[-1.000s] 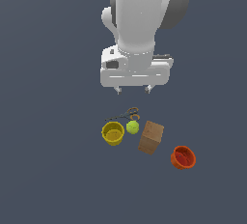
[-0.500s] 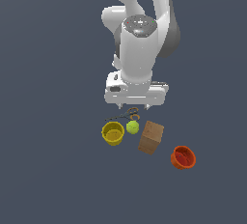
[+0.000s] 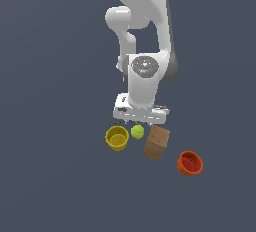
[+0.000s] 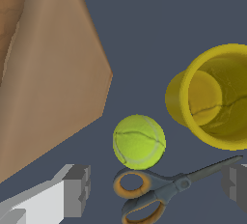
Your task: Pick up a designated object from a clutter of objects.
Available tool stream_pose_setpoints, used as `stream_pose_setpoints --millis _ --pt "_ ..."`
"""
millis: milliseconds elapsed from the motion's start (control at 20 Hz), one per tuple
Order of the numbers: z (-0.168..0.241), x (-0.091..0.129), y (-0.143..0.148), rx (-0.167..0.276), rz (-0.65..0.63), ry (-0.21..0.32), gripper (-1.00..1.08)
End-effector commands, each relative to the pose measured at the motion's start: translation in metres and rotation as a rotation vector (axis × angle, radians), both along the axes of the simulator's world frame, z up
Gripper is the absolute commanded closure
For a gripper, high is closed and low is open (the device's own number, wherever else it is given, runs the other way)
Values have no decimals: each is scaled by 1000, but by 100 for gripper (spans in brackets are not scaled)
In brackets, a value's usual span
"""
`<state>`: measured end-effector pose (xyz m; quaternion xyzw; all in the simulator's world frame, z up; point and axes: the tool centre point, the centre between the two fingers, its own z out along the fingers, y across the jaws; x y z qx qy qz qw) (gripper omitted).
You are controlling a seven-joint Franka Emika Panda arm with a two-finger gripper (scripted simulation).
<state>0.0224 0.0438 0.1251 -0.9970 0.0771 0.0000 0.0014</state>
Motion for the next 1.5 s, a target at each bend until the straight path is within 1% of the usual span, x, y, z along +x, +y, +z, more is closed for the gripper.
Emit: stream_pose_setpoints --millis 0,250,650,1100,1350,1400,1450 --pt "-15 -2 1 -1 -17 -1 -92" --pt "-31 -5 2 -3 -34 0 -92" --pt "-38 -5 2 -3 -35 1 -92" --pt "-77 -6 2 -3 -37 0 -92" --pt "-84 -5 2 -3 -37 0 -92" --pt "-84 -5 2 -3 -37 0 108" --pt "-84 -5 2 -3 -37 0 108"
